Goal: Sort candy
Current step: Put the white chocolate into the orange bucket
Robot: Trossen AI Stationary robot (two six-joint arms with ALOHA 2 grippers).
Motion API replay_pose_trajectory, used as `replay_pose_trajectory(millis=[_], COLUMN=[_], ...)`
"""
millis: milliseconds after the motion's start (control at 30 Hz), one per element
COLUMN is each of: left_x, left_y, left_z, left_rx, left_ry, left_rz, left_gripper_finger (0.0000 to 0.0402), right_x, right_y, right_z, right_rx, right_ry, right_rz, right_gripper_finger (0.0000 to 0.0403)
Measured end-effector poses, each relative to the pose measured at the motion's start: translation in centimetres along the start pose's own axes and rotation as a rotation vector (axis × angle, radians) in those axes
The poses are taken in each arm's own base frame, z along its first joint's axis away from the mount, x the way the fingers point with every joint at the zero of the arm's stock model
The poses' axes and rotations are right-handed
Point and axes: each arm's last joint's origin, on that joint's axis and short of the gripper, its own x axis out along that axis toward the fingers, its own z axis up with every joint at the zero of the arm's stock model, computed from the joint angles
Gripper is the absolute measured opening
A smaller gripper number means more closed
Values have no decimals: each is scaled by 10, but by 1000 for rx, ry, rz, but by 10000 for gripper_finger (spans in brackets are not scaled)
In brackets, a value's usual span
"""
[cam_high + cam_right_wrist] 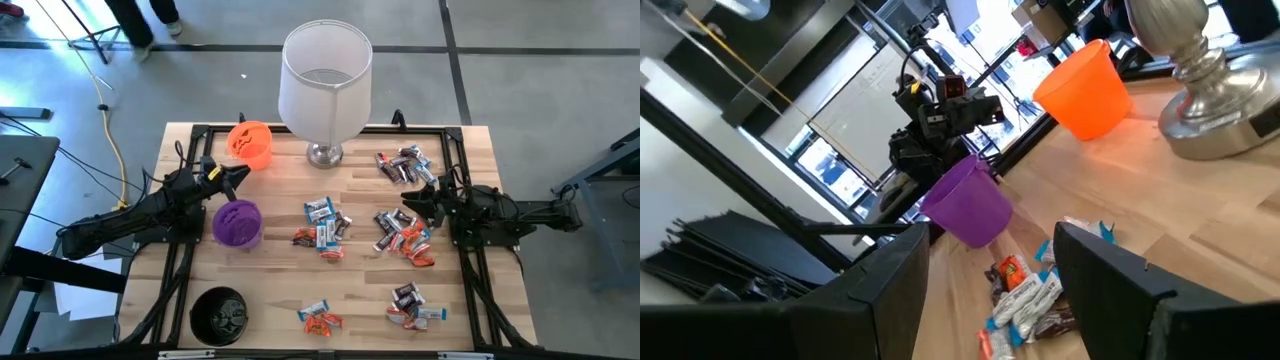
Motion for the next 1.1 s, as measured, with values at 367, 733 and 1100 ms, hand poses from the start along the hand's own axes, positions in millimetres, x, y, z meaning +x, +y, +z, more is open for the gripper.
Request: replay_pose_trajectory(millis=[367, 733, 1100], left_x=[0, 0, 0], left_y=[1, 1, 1], left_z=[0, 0, 1], left_rx=[3, 10, 10], left_ry=[-12, -13, -30], left_rz=[20, 24, 53], left_gripper_finger=[85, 85, 85], right_x=[0, 0, 0], right_y=[0, -1, -1], right_z=[0, 2, 2], right_rx=[-35, -6, 173], right_ry=[-8, -40, -67], right_rz=[-9, -32, -48], right_gripper_finger=[211, 211, 211])
